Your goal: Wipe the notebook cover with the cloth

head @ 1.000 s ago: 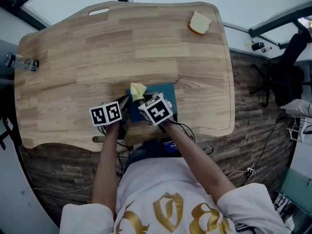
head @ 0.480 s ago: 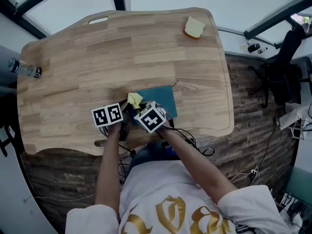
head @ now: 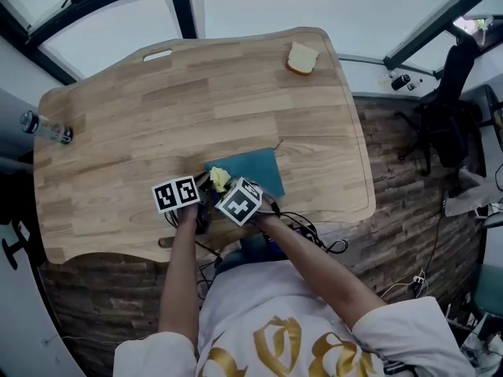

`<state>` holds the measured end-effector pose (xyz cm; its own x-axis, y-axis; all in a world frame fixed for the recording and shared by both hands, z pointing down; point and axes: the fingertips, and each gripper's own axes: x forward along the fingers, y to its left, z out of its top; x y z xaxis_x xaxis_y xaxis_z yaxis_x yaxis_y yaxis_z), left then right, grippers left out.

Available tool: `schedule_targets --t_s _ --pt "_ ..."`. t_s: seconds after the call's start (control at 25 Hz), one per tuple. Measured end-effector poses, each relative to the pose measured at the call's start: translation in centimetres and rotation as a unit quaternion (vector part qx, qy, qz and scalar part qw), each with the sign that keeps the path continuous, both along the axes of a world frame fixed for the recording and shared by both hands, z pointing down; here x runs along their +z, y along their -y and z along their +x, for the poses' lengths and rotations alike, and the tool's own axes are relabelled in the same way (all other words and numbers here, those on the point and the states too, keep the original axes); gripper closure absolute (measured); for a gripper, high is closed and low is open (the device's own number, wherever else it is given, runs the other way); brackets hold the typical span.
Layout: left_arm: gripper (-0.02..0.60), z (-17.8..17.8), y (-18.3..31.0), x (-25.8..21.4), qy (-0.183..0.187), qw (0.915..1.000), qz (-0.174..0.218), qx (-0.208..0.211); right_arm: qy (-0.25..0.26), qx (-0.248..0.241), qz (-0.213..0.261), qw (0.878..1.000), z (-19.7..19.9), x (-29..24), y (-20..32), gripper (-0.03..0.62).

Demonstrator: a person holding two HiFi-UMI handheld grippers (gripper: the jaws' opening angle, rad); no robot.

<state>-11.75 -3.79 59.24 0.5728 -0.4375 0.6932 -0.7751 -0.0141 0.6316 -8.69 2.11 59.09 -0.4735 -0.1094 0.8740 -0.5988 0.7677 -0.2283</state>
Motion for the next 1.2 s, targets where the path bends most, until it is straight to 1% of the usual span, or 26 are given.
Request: schedule_targets --t_s 0.12,0.36,0.64,0.76,0.92,1.08,1.2 --pt "0.531 0.0 0.2 0.0 -0.002 1.0 0.0 -0.001 0.003 -0.006 -0.025 1.0 -0.3 -0.1 -0.9 0.556" --pt "0.532 0.0 0.3 -0.1 -0.011 0.9999 -0.003 0.001 0.002 -0.018 -0.027 0.999 -0.4 0.0 -2.5 0.556" --pt "0.532 -0.1 0.1 0.0 0.002 1.0 0.003 -0.002 0.005 -0.027 -0.022 0.999 -0.4 -0.1 -2.9 0.556" --pt "0.532 -0.1 0.1 -0.1 0.004 1.0 0.004 -0.003 0.006 -0.022 -0.015 1.0 0.3 -0.1 -2.8 0.556" --pt "0.531 0.0 0.0 -0.1 0.011 0.9999 0.008 -0.002 0.015 -0.013 -0.02 1.0 1.0 -0.1 -3.0 0.556" --pt "0.532 0.0 0.1 0.0 0.006 0.9999 0.006 -0.007 0.019 -0.003 -0.024 1.0 1.5 0.0 -2.8 0.556" --pt "0.532 -0.1 0.1 -0.1 0.01 0.9999 0.008 -0.008 0.024 0.01 -0.023 0.999 2.2 -0.1 -2.5 0.556"
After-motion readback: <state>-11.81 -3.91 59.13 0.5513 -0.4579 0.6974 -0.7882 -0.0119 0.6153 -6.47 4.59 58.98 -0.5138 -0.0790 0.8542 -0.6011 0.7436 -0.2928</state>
